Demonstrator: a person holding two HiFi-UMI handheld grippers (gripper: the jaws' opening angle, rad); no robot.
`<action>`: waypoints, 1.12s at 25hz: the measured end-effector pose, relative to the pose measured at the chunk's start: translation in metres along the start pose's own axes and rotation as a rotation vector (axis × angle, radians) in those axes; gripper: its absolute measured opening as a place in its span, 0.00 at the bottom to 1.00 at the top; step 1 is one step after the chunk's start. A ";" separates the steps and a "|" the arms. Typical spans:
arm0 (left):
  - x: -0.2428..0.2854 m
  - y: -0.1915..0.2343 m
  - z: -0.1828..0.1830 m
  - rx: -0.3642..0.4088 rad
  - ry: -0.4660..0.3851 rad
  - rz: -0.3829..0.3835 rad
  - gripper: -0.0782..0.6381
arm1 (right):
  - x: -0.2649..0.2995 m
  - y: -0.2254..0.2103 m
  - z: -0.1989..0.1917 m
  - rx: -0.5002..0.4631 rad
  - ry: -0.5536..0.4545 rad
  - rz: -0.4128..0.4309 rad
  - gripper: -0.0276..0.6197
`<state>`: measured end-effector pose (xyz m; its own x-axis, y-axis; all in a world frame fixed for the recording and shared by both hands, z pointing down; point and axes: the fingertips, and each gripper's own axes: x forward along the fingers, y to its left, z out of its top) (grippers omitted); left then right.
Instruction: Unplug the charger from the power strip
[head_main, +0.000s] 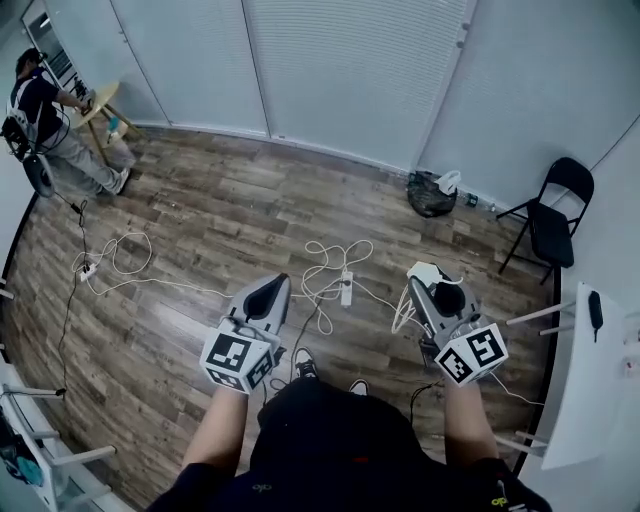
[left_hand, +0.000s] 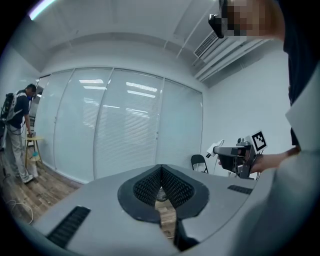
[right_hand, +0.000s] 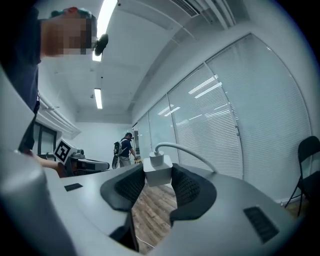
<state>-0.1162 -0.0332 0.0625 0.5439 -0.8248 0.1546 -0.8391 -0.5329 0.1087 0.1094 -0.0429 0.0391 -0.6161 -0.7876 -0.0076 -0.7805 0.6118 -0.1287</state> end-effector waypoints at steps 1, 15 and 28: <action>-0.001 -0.012 0.001 0.003 0.001 -0.002 0.14 | -0.007 0.000 0.002 -0.008 0.002 0.004 0.31; -0.029 -0.077 0.032 0.026 -0.067 -0.005 0.14 | -0.070 0.011 0.021 -0.089 0.000 -0.054 0.31; -0.048 -0.052 0.041 0.055 -0.084 -0.013 0.14 | -0.050 0.039 0.030 -0.122 -0.012 -0.048 0.31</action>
<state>-0.0992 0.0264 0.0088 0.5541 -0.8295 0.0707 -0.8324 -0.5513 0.0558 0.1128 0.0179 0.0051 -0.5772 -0.8165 -0.0159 -0.8165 0.5773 -0.0076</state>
